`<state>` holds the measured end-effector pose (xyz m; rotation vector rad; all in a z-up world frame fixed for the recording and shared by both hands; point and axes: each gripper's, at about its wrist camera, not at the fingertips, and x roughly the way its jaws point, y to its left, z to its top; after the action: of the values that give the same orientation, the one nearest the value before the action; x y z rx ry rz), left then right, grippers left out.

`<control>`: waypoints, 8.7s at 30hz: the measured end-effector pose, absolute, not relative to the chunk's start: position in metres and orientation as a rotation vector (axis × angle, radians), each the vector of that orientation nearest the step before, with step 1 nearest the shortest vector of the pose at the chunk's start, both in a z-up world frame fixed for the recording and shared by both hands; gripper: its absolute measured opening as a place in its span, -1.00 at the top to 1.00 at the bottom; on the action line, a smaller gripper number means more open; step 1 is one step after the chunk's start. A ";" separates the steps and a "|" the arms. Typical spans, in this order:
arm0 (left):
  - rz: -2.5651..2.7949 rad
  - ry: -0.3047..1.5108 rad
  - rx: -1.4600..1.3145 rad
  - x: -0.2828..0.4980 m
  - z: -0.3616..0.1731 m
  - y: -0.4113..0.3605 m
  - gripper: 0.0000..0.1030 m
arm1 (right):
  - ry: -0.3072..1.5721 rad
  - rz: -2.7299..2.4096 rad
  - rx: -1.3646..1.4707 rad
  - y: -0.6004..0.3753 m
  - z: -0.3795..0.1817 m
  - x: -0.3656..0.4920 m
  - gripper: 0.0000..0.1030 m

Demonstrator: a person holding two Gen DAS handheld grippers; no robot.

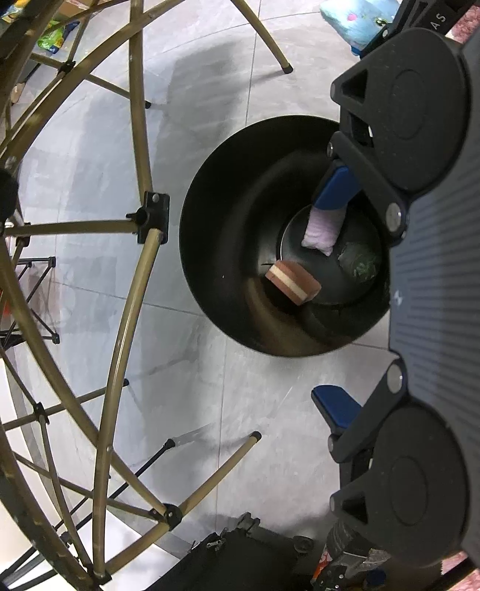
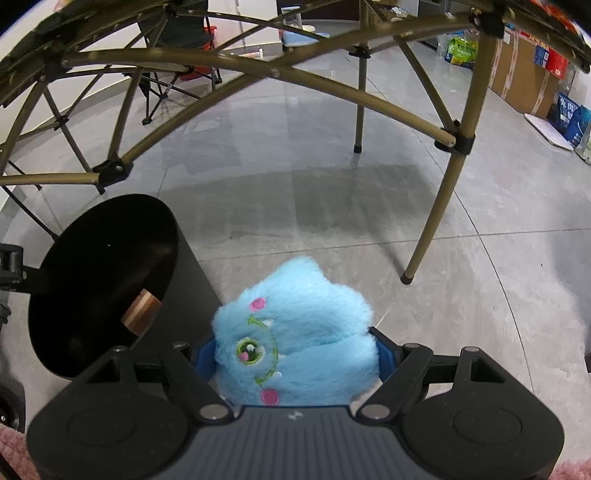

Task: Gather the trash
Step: 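Open the left gripper to drop the lavender towel into the bin, then move the right gripper over the bin and release the blue plush inside, then raise both grippers back toward the items on the table, then grasp the yellow-and-white plush toy with the right gripper, then move the left gripper toward the lavender drawstring pouch while the right holds the plush, then grasp the lavender drawstring pouch with the left gripper and lift it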

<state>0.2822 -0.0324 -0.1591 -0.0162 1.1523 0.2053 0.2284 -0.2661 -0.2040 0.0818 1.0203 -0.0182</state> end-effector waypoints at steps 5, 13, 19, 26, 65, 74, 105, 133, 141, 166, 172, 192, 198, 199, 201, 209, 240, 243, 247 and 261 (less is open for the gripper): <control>0.216 1.136 -0.039 0.276 -0.152 -0.020 -1.00 | 0.998 -0.010 0.072 -0.253 -0.192 0.229 -0.52; 0.220 1.106 -0.074 0.268 -0.143 0.003 -1.00 | 0.971 0.029 0.040 -0.223 -0.170 0.234 -0.52; 0.239 1.092 -0.095 0.261 -0.138 0.023 -1.00 | 0.964 0.063 0.022 -0.195 -0.158 0.244 -0.52; 0.270 1.085 -0.121 0.255 -0.135 0.046 -1.00 | 0.973 0.116 -0.005 -0.162 -0.152 0.256 -0.52; 0.373 1.094 -0.171 0.229 -0.146 0.110 -1.00 | 1.046 0.218 -0.061 -0.078 -0.171 0.286 -0.52; 0.360 1.092 -0.168 0.229 -0.144 0.107 -1.00 | 1.029 0.214 -0.056 -0.078 -0.170 0.290 -1.00; 0.336 0.930 -0.152 0.211 -0.113 0.092 -1.00 | 0.931 0.220 -0.058 -0.098 -0.139 0.270 -1.00; 0.279 0.555 -0.113 0.201 0.000 0.053 -1.00 | 0.406 0.259 -0.042 -0.165 -0.015 0.222 -1.00; 0.272 0.480 -0.123 0.226 0.022 0.048 -1.00 | 0.316 0.264 -0.043 -0.178 -0.002 0.242 -1.00; 0.231 0.514 -0.064 0.322 0.013 0.045 -1.00 | 0.402 0.265 -0.041 -0.157 -0.028 0.364 -1.00; 0.208 0.534 -0.062 0.336 0.006 0.046 -1.00 | 0.479 0.244 -0.042 -0.146 -0.044 0.390 -0.86; 0.202 0.542 -0.097 0.339 0.007 0.044 -1.00 | 0.436 0.245 0.022 -0.158 -0.034 0.382 -0.20; 0.169 0.532 -0.098 0.342 0.010 0.027 -1.00 | 0.388 0.230 0.074 -0.173 -0.028 0.375 -0.20; 0.166 0.532 -0.098 0.342 0.009 0.024 -1.00 | 0.384 0.228 0.078 -0.176 -0.028 0.374 -0.20; 0.160 0.533 -0.101 0.344 0.009 0.019 -1.00 | 0.375 0.224 0.086 -0.180 -0.027 0.372 -0.20; 0.132 0.527 -0.123 0.352 0.012 0.004 -1.00 | 0.332 0.194 0.103 -0.197 -0.021 0.364 -0.19; -0.056 0.607 -0.133 0.437 -0.006 -0.093 -1.00 | 0.296 -0.063 0.123 -0.318 -0.024 0.355 -0.18; -0.061 0.621 -0.105 0.449 -0.009 -0.104 -1.00 | 0.299 -0.080 0.120 -0.322 -0.027 0.358 -0.18; -0.054 0.672 -0.090 0.469 -0.015 -0.116 -1.00 | 0.289 -0.100 0.106 -0.328 -0.027 0.361 -0.18; -0.005 0.755 -0.016 0.520 -0.027 -0.150 -1.00 | 0.277 -0.151 0.177 -0.351 -0.034 0.378 -0.18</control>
<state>0.5195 -0.1500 -0.0269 -0.0162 0.7554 -0.0049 0.3783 -0.3509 -0.0344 0.1774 0.2768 -0.1515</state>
